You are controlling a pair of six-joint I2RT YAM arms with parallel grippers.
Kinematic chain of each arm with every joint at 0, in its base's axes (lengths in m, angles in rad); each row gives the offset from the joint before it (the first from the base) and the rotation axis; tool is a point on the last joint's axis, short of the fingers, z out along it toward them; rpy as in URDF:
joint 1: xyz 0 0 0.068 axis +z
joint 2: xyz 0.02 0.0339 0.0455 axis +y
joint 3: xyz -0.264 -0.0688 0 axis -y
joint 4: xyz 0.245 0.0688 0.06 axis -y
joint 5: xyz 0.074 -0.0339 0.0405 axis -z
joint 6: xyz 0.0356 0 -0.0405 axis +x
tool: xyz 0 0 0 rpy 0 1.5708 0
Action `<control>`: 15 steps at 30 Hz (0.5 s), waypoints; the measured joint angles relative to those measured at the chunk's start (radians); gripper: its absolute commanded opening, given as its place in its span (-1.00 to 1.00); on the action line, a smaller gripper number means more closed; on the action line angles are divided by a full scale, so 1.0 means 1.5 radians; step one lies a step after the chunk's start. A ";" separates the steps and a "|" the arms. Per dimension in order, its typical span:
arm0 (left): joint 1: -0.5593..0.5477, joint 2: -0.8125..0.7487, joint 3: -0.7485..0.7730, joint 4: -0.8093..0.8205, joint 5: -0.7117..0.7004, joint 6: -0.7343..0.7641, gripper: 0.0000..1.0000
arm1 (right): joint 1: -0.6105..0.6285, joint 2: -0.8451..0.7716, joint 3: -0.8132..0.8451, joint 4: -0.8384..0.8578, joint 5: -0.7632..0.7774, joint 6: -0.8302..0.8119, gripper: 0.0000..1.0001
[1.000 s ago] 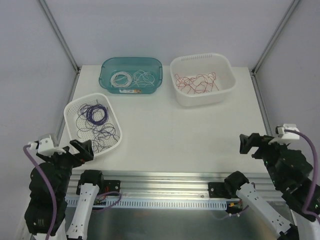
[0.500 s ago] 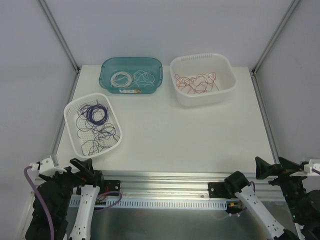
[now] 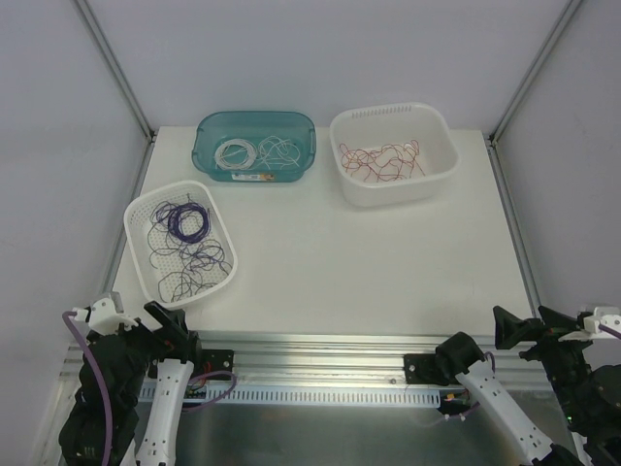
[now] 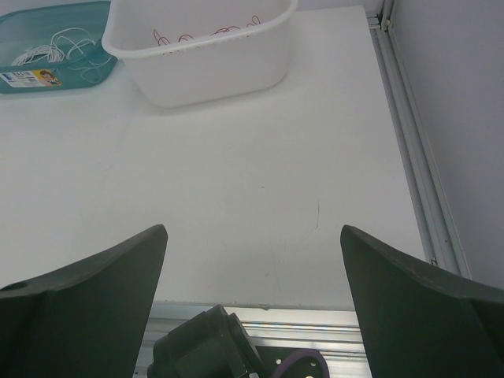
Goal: Untangle the cables
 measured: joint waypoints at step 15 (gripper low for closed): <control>0.000 0.000 -0.012 -0.001 -0.007 -0.017 0.98 | 0.004 0.000 -0.004 0.000 0.000 0.001 0.93</control>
